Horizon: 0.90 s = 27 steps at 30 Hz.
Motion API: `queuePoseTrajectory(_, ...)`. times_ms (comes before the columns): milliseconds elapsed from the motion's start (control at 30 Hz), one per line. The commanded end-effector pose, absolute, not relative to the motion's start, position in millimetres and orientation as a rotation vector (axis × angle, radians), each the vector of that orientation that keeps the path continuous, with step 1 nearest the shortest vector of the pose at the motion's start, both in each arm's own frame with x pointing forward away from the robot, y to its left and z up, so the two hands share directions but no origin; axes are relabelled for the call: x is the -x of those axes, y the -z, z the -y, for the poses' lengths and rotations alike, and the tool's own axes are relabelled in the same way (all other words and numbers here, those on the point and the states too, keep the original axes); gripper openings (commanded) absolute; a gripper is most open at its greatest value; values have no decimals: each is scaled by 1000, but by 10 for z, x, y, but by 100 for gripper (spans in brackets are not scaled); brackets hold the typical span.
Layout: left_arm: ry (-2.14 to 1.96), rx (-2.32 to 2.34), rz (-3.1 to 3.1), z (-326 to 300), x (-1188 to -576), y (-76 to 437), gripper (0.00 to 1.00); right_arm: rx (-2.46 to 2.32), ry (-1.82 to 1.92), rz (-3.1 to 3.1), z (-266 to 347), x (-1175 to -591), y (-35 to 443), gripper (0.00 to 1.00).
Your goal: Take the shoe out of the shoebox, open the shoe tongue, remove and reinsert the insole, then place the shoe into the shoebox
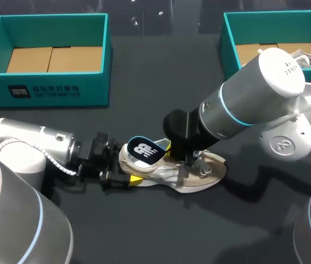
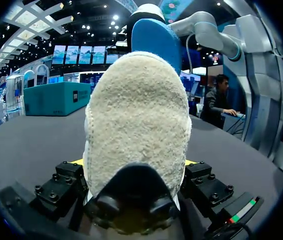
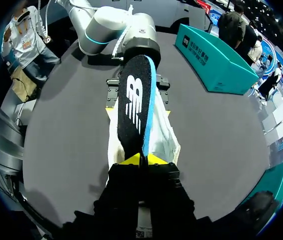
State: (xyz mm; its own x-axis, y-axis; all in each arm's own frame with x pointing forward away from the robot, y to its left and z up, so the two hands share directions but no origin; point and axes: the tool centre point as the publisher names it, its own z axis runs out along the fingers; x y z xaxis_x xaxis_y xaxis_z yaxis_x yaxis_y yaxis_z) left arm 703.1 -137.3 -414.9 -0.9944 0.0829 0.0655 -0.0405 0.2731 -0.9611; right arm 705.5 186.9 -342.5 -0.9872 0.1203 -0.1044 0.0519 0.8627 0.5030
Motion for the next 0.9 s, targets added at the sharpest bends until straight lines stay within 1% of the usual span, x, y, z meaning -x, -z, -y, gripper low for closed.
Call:
queuePoseTrajectory(33,-1834,41,2423,1366,-7038,4166,0,-108,-764,-2902,-1943,-7060,3377,0)
queuePoseTrajectory(767,-1834,41,2423,1366,-7038,4166,0,95,-735,-3038,-2286,-7021,3306,0)
queuePoseTrajectory(833,-1834,41,2423,1366,-7038,4166,0,84,-736,-3050,-2295,-7027,3288,5)
queuePoseTrajectory(900,-1834,41,2423,1366,-7038,4166,0,77,-752,-3058,-2297,-7029,3268,6)
